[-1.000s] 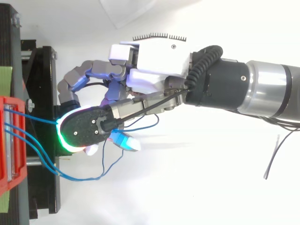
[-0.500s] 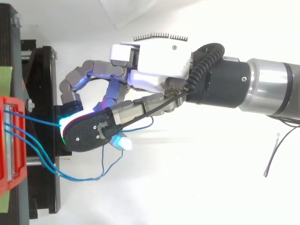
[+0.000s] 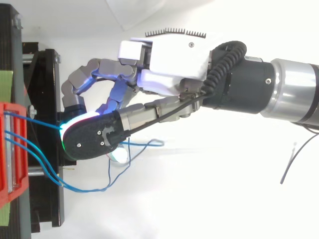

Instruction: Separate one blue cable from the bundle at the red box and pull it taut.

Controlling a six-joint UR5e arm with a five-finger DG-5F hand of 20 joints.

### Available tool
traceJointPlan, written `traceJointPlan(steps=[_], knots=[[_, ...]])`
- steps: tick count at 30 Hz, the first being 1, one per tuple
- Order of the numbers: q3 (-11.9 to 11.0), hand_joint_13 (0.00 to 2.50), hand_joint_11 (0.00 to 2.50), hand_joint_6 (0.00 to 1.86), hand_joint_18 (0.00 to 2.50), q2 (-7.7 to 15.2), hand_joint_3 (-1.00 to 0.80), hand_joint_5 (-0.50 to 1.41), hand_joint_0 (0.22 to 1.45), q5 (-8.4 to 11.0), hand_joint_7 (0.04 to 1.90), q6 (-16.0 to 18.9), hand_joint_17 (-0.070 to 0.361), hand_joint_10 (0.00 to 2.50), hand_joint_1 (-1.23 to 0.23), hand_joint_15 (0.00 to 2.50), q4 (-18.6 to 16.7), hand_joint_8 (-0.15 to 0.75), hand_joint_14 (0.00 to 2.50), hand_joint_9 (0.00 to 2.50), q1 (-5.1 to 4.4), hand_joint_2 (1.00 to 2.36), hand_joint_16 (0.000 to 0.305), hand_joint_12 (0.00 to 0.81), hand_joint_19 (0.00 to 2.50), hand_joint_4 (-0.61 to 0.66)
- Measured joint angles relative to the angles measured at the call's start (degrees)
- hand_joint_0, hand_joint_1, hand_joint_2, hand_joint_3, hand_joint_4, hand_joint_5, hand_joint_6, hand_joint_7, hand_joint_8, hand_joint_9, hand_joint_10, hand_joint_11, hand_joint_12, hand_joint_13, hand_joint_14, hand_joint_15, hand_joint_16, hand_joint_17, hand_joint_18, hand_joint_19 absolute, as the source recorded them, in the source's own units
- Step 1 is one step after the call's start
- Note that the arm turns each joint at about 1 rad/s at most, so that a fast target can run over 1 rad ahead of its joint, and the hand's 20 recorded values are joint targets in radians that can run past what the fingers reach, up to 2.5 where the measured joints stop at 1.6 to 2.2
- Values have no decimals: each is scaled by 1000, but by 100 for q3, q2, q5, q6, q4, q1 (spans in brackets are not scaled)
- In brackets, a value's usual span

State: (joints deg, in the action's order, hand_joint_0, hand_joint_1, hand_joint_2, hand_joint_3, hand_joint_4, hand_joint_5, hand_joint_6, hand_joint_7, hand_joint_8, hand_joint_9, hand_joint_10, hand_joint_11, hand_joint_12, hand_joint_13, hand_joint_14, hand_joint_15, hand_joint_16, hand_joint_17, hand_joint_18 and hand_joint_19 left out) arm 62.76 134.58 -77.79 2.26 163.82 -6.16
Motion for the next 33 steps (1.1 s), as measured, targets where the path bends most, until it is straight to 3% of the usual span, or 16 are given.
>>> traceJointPlan(steps=[5,15,20,25,30,33], knots=[[0,849,1079,927,729,-2,-228,-279,640,143,1053,282,116,24,-684,636,8,314,23,1153,-12,1015,52,348,712,107],[0,856,1101,931,751,-2,-341,-285,666,250,1022,414,116,20,-796,640,10,306,25,1126,-9,1010,51,346,697,100],[0,861,1107,931,760,-2,-129,-277,665,323,1018,500,115,23,-756,643,2,294,25,1124,-9,1022,51,338,698,66],[0,864,1092,933,760,-2,-28,-271,663,351,1014,551,113,23,-703,642,4,292,25,1138,-14,1023,50,332,702,57],[0,871,1148,936,768,-2,-17,-269,669,403,1000,633,112,23,-694,640,13,292,23,1157,-31,1023,50,337,689,71],[0,869,1357,936,767,-2,-25,-268,672,425,1004,689,107,17,-694,631,16,284,24,1239,-39,1021,48,338,662,75]])
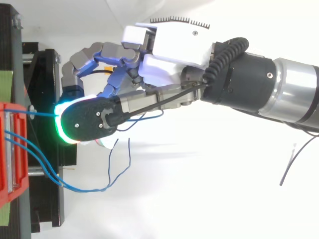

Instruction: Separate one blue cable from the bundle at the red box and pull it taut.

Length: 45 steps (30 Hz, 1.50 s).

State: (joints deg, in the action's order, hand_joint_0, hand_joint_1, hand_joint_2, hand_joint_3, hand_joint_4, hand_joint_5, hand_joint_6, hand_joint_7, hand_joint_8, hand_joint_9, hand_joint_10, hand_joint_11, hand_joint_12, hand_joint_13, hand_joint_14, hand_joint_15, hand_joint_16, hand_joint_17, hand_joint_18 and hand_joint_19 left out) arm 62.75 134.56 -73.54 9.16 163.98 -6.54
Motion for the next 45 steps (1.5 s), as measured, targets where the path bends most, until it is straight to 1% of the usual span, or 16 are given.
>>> traceJointPlan(steps=[10,14,17,20,21,22,27,28,29,30,32,34,35,37,42,45], knots=[[0,863,1481,941,744,0,-59,-268,684,8,990,141,91,12,-712,632,66,276,24,1225,6,1021,41,339,629,71],[1,879,1680,943,743,-14,-64,-267,686,-25,984,149,84,1,-715,664,233,268,24,1259,18,1021,37,336,612,76],[4,908,1699,943,749,-74,-64,-267,687,-101,985,117,83,208,-716,738,493,260,24,1224,26,1021,37,332,627,80],[5,972,1666,945,777,-135,-65,-267,689,-148,972,75,85,438,-717,994,727,261,28,1172,29,1021,38,324,676,83],[5,1034,1628,944,807,-159,-69,-267,690,-155,973,64,85,626,-717,1177,804,274,25,1130,29,1021,38,306,724,90],[5,1059,1609,944,821,-177,-70,-266,692,-156,971,58,84,703,-718,1302,854,271,21,1111,28,1022,37,293,773,91],[6,1120,1502,945,883,-235,-72,-262,697,-147,954,36,83,958,-725,1699,1017,276,2,1035,17,1021,37,286,942,98],[7,1086,1513,944,903,-240,-70,-261,698,-149,960,34,80,977,-727,1693,1033,276,203,1028,17,1020,35,290,1052,101],[7,1073,1497,944,906,-241,-70,-261,699,-150,960,33,79,996,-727,1713,1042,277,241,1025,20,1020,35,290,1086,102],[7,1003,1495,944,931,-243,-69,-260,699,-153,956,31,74,1042,-727,1632,1048,278,586,1015,22,1021,33,300,1206,104],[7,913,1512,943,985,-245,-71,-259,701,-154,954,29,70,1088,-729,1504,1054,271,1104,1002,26,1020,31,310,1313,105],[8,817,1445,943,1076,-244,-72,-257,703,-150,956,31,62,1373,-731,1429,1053,280,1654,947,28,1020,28,332,1628,110],[8,808,1399,943,1081,-245,-69,-257,702,-147,956,34,62,1494,-731,1445,1052,280,1699,929,31,1020,28,341,1671,108],[9,726,1359,942,1133,-245,-72,-256,705,-140,958,45,60,1756,-732,1399,1050,284,2096,883,36,1020,27,348,1879,111],[9,670,1365,942,1209,-246,-67,-256,707,-137,952,53,64,1992,-732,1395,1043,286,2406,836,37,1020,28,362,2033,114],[17,662,1342,943,1214,-246,-65,-255,707,-136,952,36,64,2070,-732,1406,1029,288,2456,810,39,1021,29,363,2047,114]])
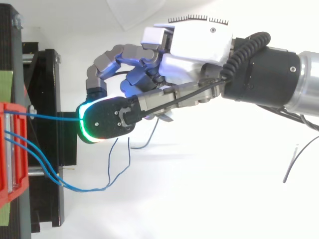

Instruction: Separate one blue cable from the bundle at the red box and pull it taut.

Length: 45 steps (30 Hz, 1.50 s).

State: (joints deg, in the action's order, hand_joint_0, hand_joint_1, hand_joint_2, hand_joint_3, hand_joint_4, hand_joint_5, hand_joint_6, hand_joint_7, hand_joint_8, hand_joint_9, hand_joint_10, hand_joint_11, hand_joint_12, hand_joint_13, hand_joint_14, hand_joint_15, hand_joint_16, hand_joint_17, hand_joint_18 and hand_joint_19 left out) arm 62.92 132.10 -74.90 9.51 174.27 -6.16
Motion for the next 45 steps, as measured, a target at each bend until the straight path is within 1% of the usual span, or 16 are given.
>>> traceJointPlan(steps=[5,6,9,10,12,14,18,20,21,29,45], knots=[[104,658,1318,943,1219,-19,-58,-254,708,-12,951,-42,63,2136,-731,1392,-33,291,2499,800,0,1021,28,360,2048,113],[143,657,1282,943,1220,-50,-57,-254,707,-10,946,-48,63,2161,-731,1394,-39,290,2500,798,0,1021,28,361,2048,110],[249,659,1305,943,1225,-152,-56,-252,708,0,944,-60,64,2162,-732,1399,-48,290,2500,796,-10,1021,28,361,2043,109],[293,659,1279,943,1227,-197,-54,-252,707,9,946,-66,64,2177,-732,1387,-49,290,2500,796,-14,1020,28,356,2056,109],[440,663,1278,943,1227,-331,-54,-251,708,61,941,-90,63,2185,-732,1389,-63,290,2500,795,-24,1020,28,362,2059,108],[649,665,1293,942,1227,-496,-53,-251,708,175,945,-134,63,2185,-732,1394,-113,290,2500,791,-40,1020,28,362,2061,109],[899,667,1282,942,1231,-672,-55,-250,710,356,947,-157,62,2187,-733,1401,-190,284,2500,789,-67,1020,28,361,2045,110],[932,670,1274,942,1230,-694,-55,-250,710,383,952,-157,64,2191,-733,1422,-202,290,2500,791,-73,1020,28,360,2052,112],[941,670,1279,942,1231,-699,-55,-250,710,390,949,-160,64,2191,-733,1393,-208,284,2500,788,-75,1020,29,359,2052,110],[957,673,1300,941,1235,-704,-56,-249,712,396,951,-210,64,2188,-731,1413,-268,293,2500,788,-101,1020,28,364,2039,113],[961,661,1343,939,1230,-704,-62,-249,715,418,955,-221,65,2142,-727,1421,-280,297,2500,776,-104,1021,29,364,2046,114]])
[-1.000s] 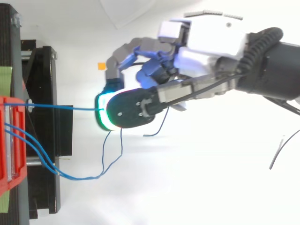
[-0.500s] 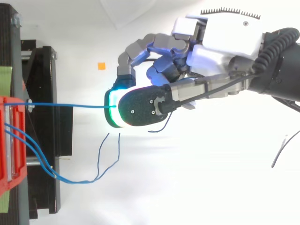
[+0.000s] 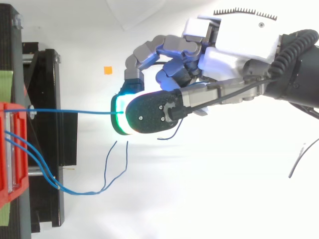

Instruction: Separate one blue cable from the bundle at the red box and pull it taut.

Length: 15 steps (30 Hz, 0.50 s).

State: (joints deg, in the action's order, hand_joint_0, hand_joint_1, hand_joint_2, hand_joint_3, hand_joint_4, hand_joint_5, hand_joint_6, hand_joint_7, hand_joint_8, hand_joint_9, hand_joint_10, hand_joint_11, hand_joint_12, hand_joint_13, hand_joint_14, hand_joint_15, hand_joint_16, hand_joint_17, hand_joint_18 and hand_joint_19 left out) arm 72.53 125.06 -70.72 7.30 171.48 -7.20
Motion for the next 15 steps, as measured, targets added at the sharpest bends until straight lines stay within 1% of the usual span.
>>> traceJointPlan(steps=[12,15], knots=[[3,662,1321,939,1232,1,-58,-249,714,3,956,0,65,2145,-726,1413,0,297,2500,777,-1,1022,29,364,2046,116],[2,665,1348,939,1234,0,-60,-249,714,4,958,0,65,2136,-726,1415,0,297,2500,778,-1,1022,29,368,2045,115]])
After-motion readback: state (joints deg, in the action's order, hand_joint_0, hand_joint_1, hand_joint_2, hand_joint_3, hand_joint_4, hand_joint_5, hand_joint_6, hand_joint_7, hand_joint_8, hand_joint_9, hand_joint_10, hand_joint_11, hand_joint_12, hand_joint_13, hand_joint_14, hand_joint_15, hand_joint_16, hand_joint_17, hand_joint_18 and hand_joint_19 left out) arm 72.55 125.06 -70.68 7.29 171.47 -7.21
